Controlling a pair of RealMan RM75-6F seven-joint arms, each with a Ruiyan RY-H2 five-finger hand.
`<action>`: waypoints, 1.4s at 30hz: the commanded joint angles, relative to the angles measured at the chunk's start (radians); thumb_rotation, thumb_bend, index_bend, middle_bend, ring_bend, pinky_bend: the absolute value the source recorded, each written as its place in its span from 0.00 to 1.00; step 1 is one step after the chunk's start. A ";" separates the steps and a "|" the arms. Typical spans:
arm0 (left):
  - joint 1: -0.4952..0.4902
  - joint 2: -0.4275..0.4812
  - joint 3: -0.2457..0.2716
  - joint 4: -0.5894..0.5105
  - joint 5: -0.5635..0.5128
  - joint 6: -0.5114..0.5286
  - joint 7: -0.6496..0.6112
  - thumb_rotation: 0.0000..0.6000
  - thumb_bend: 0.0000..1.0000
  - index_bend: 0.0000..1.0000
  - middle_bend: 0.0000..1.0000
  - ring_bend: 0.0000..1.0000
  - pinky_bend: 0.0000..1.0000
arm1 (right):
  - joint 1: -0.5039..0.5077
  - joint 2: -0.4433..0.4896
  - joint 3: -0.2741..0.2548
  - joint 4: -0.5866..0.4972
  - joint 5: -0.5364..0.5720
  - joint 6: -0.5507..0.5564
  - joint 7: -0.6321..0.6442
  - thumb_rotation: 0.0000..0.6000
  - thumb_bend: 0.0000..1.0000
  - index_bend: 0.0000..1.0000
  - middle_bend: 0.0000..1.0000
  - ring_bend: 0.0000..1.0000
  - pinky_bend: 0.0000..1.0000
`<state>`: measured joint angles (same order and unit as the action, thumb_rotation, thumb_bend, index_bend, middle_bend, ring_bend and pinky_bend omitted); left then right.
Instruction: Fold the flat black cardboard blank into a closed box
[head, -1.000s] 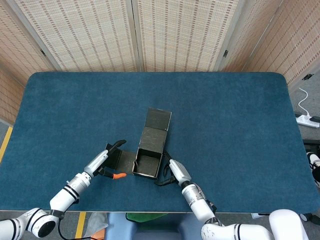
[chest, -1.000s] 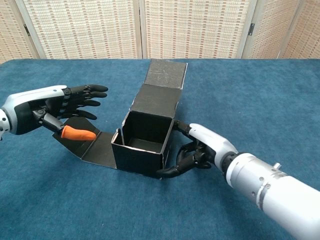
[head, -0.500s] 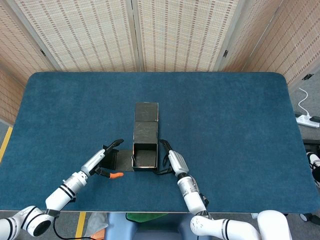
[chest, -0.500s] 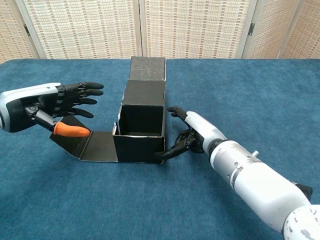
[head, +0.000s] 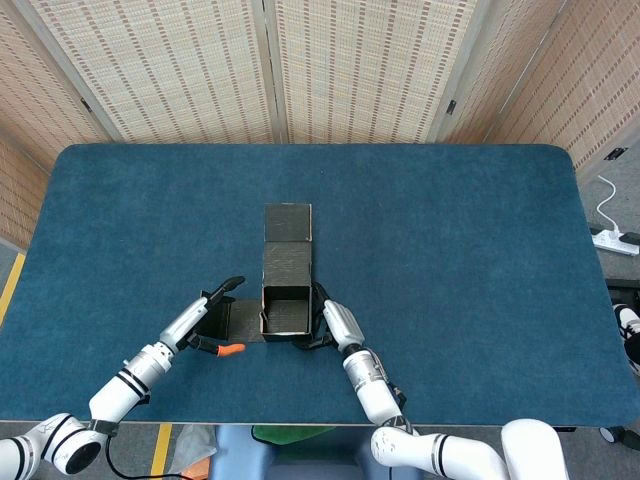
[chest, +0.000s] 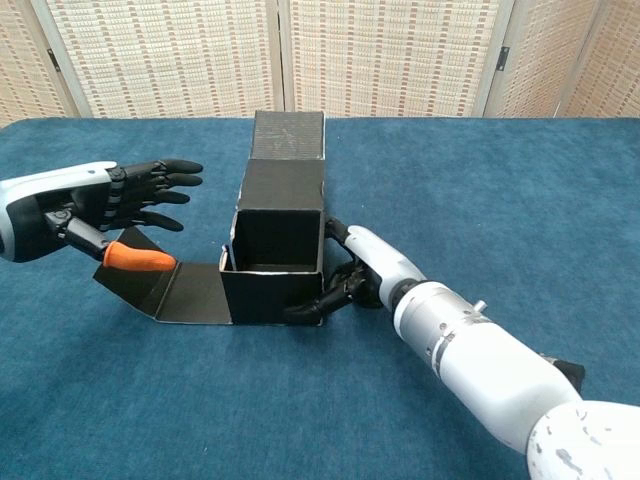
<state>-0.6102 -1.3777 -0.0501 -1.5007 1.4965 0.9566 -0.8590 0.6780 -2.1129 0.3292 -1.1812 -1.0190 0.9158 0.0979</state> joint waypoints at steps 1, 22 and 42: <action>0.028 -0.010 -0.006 0.004 -0.008 0.058 0.028 1.00 0.21 0.00 0.00 0.00 0.17 | 0.023 -0.045 0.036 0.059 -0.021 0.000 0.047 1.00 0.00 0.15 0.32 0.63 1.00; 0.001 0.009 0.114 0.036 0.362 0.230 0.208 1.00 0.25 0.57 0.55 0.86 0.95 | -0.001 0.138 0.245 -0.220 0.018 -0.076 0.324 1.00 0.13 0.59 0.65 0.73 1.00; 0.044 -0.126 -0.033 0.188 0.171 0.352 0.490 1.00 0.37 0.38 0.44 0.86 0.95 | -0.148 0.385 0.092 -0.513 -0.003 -0.095 0.379 1.00 0.13 0.59 0.63 0.73 1.00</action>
<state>-0.5824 -1.5067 -0.0692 -1.3170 1.6630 1.2679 -0.3685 0.5347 -1.7347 0.4306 -1.6889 -1.0135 0.8196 0.4737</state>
